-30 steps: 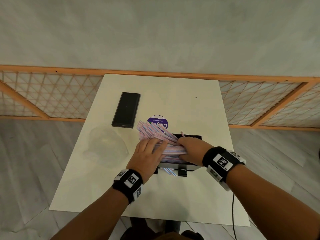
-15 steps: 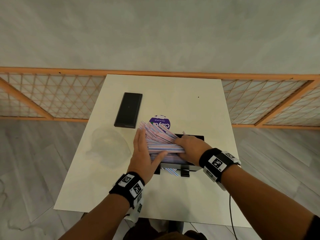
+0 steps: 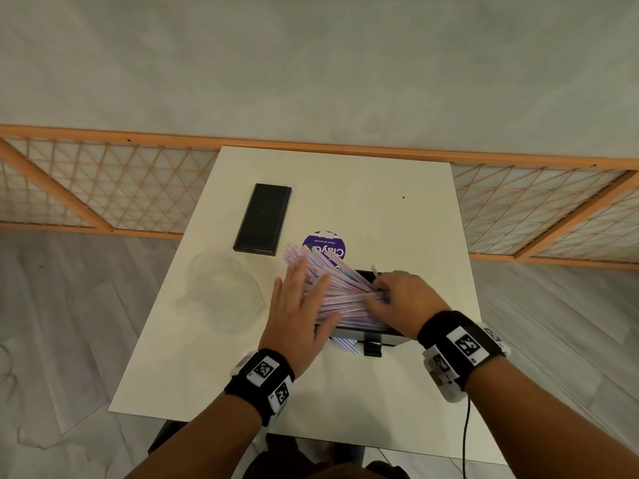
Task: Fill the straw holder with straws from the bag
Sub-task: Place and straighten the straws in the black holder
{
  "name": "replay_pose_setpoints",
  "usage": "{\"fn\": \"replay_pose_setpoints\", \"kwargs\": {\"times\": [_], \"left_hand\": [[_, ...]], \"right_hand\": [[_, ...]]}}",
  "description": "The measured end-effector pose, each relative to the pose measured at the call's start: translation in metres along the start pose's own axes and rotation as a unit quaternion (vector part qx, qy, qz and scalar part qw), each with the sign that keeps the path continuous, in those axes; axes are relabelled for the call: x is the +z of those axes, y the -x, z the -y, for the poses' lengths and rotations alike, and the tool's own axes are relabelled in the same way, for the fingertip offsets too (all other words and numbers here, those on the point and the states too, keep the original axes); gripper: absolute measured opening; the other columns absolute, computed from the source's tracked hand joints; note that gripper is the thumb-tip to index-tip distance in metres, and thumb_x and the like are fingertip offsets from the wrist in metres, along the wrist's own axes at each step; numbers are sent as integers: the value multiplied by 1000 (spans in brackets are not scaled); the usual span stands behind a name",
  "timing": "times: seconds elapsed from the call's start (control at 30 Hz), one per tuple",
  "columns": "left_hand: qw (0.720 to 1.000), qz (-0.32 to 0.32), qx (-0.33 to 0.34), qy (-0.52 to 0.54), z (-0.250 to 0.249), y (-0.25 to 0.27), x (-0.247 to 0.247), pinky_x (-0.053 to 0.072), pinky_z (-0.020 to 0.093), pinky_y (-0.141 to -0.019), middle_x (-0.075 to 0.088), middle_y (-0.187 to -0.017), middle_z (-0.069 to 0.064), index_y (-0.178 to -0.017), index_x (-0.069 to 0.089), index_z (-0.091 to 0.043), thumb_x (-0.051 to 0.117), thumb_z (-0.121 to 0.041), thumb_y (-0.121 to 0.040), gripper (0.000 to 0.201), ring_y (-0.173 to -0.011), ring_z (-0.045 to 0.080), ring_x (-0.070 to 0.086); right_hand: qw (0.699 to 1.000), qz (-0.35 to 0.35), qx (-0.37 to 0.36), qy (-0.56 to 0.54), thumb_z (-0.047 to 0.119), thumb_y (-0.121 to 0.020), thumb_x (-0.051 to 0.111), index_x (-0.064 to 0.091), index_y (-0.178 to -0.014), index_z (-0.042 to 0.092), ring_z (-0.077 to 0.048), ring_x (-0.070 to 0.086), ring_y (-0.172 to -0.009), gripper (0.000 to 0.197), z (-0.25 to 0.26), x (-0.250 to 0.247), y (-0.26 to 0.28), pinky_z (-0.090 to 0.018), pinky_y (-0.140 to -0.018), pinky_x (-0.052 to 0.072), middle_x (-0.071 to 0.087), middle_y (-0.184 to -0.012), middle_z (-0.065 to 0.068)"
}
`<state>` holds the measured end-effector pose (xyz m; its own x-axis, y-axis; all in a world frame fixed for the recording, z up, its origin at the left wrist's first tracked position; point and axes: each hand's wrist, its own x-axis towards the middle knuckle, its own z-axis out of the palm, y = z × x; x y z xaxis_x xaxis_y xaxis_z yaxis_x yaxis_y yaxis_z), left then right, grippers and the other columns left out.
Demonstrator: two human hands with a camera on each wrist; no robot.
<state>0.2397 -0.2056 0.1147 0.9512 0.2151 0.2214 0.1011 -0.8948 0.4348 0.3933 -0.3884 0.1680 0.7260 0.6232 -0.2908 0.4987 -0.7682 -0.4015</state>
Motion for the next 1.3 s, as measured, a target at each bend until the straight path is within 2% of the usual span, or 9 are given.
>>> {"fn": "replay_pose_setpoints", "kwargs": {"times": [0.07,0.13,0.3,0.43,0.67,0.93,1.07,1.13,1.3], "left_hand": [[998,1,62,-32,-1,-1,2,17,55,-125,27,-165,12,-142,55,-20,58,-49,-98,53,-154,32,22],[991,10,111,-71,0,-1,6,23,57,-122,42,-157,11,-134,62,-20,56,-46,-99,44,-149,33,34],[986,21,133,-99,2,-2,7,27,50,-121,57,-140,3,-128,64,-24,44,-40,-103,36,-135,28,48],[988,42,121,-90,6,-2,10,31,50,-118,58,-135,0,-131,60,-23,42,-39,-104,37,-134,27,49],[990,36,109,-80,5,-2,11,36,45,-114,57,-125,1,-130,60,-23,48,-39,-102,35,-117,25,52],[991,36,73,-109,8,0,14,50,43,-104,54,-127,5,-135,61,-27,46,-47,-100,43,-119,28,51],[989,35,76,-123,9,0,15,49,43,-103,54,-125,3,-137,60,-29,45,-50,-100,44,-117,27,53],[988,41,72,-131,9,-1,14,48,42,-103,55,-126,3,-138,59,-31,44,-52,-100,45,-117,27,52],[985,71,62,-148,10,-2,11,46,41,-104,53,-128,2,-139,55,-37,39,-54,-101,45,-120,25,49]], "right_hand": [[999,0,38,35,32,-97,49,57,-91,17,-25,55,-83,19,-1,-1,-3,-32,-72,40,66,-99,-9],[996,24,71,45,21,-102,40,59,-100,7,-32,60,-91,24,4,3,-7,-36,-76,45,66,-107,-17],[987,76,133,-41,17,-106,34,59,-119,-1,-37,61,-112,34,17,13,-15,-41,-94,50,60,-125,-20],[990,77,104,-47,39,-99,41,48,-104,13,-30,62,-89,27,16,24,-22,-40,-84,52,66,-106,-12],[992,113,61,-9,48,-93,44,53,-132,26,-32,58,-109,45,17,15,-23,-40,-97,49,53,-120,-9],[988,148,45,23,63,-78,26,59,-115,31,-27,56,-103,60,20,14,-24,-42,-92,50,51,-105,-5],[989,143,43,24,44,-94,40,54,-93,23,-23,57,-88,26,23,10,-26,-32,-75,44,53,-94,-1],[991,131,37,12,41,-93,43,54,-88,21,-23,58,-82,23,22,11,-29,-31,-69,41,57,-89,0],[987,161,5,22,59,-80,41,59,-122,25,-25,62,-96,56,21,10,-36,-37,-84,53,63,-110,-3]]}}
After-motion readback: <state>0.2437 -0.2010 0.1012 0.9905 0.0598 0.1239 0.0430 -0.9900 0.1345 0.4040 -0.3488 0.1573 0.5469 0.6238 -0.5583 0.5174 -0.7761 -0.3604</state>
